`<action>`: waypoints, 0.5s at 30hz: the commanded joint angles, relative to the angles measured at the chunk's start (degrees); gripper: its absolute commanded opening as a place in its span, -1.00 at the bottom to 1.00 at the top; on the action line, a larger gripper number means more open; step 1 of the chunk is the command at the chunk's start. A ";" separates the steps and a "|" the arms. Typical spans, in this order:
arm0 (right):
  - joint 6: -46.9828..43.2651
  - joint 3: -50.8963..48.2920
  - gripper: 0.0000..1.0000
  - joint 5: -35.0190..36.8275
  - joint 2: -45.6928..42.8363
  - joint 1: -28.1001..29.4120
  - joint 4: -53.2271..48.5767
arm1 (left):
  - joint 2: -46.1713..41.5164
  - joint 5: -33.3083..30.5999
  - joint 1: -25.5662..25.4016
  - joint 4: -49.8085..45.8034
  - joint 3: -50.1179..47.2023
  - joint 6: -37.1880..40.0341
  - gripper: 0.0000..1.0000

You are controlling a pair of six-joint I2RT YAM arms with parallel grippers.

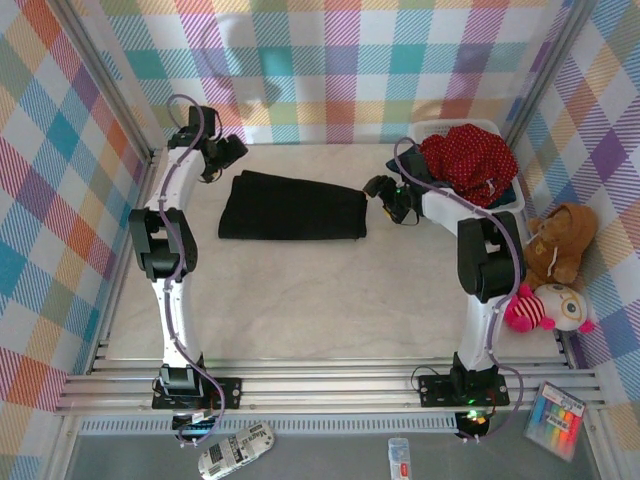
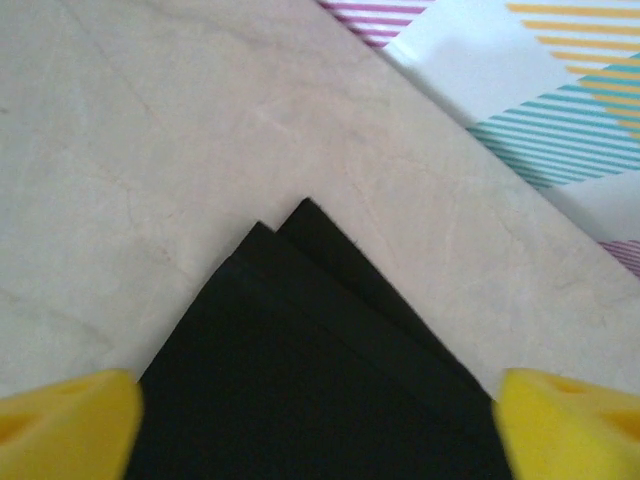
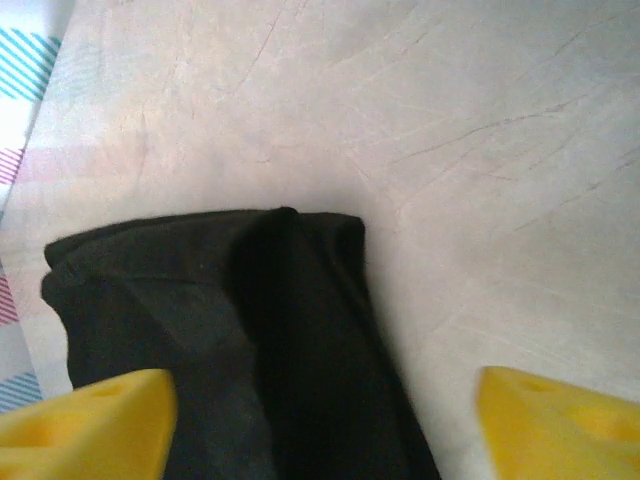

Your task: Fold and stack the skirts

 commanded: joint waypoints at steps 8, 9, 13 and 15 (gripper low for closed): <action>-7.13 5.17 0.98 -7.93 0.97 9.09 0.96 | -3.44 16.82 -3.74 5.62 -12.43 0.21 1.00; -7.29 7.62 0.98 -9.42 3.00 9.51 0.55 | -1.56 18.02 -3.91 5.14 -11.11 0.00 1.00; -8.19 17.32 0.98 -8.82 11.16 11.52 -4.78 | 4.93 19.87 -5.06 4.17 -6.70 -0.18 1.00; -6.58 18.48 0.98 -5.50 12.69 11.80 -7.37 | 6.58 19.80 -5.58 4.17 -6.57 -0.23 1.00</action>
